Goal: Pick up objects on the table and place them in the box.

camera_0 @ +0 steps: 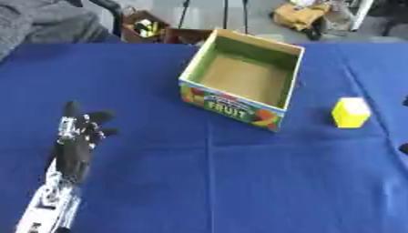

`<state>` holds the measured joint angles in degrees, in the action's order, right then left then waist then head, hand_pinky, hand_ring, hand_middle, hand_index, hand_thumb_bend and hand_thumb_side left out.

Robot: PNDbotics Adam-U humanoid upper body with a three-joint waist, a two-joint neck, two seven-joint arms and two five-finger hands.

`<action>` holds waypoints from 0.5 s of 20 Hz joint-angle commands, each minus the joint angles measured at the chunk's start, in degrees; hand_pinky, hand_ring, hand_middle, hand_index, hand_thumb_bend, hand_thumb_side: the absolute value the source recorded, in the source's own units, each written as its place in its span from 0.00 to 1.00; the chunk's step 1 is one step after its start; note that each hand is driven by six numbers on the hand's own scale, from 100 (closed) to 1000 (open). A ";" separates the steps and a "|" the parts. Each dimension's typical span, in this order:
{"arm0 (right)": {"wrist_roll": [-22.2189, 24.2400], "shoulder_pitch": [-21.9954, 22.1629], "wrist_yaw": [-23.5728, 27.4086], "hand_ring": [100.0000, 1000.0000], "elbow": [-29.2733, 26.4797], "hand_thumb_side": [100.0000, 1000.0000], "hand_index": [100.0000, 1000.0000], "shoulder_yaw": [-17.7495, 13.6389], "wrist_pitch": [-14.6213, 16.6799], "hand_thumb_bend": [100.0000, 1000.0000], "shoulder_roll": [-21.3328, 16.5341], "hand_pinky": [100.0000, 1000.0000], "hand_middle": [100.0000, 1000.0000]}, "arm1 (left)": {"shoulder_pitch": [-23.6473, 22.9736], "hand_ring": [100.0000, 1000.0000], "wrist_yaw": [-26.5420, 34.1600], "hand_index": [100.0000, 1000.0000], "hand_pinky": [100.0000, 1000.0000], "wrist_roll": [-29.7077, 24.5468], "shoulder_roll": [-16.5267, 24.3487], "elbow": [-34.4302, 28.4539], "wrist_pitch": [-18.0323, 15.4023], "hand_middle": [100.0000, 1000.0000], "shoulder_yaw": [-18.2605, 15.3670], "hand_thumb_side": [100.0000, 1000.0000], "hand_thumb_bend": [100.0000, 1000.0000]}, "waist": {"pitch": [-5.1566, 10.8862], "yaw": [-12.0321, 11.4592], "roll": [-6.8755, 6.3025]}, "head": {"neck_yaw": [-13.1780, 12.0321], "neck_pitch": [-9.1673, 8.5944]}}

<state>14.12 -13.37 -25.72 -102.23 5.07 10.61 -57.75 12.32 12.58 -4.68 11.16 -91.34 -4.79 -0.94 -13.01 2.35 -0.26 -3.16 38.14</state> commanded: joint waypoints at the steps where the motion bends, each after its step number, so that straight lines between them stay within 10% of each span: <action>1: 1.22 -2.30 -0.98 0.80 1.90 0.40 0.81 0.32 1.21 0.36 -2.25 0.72 0.77 | 0.34 0.85 -0.14 0.63 0.70 -0.20 1.32 -0.65 -0.06 0.68 0.34 1.00 0.43 | 1.09 -0.14 0.04 | 0.81 -0.73; 10: 3.01 -8.48 -2.55 0.81 8.40 0.40 0.82 2.44 3.34 0.37 0.38 0.72 0.78 | 0.41 0.85 -0.07 0.63 0.70 -0.45 1.16 -0.59 0.01 0.68 0.61 1.00 0.43 | 0.90 -0.66 -0.08 | 2.52 -1.97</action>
<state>16.98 -20.95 -27.69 -94.48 7.87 13.54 -56.22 12.27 12.58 -4.89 11.16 -91.33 -4.68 -0.59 -12.99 1.69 -0.43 -0.93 37.00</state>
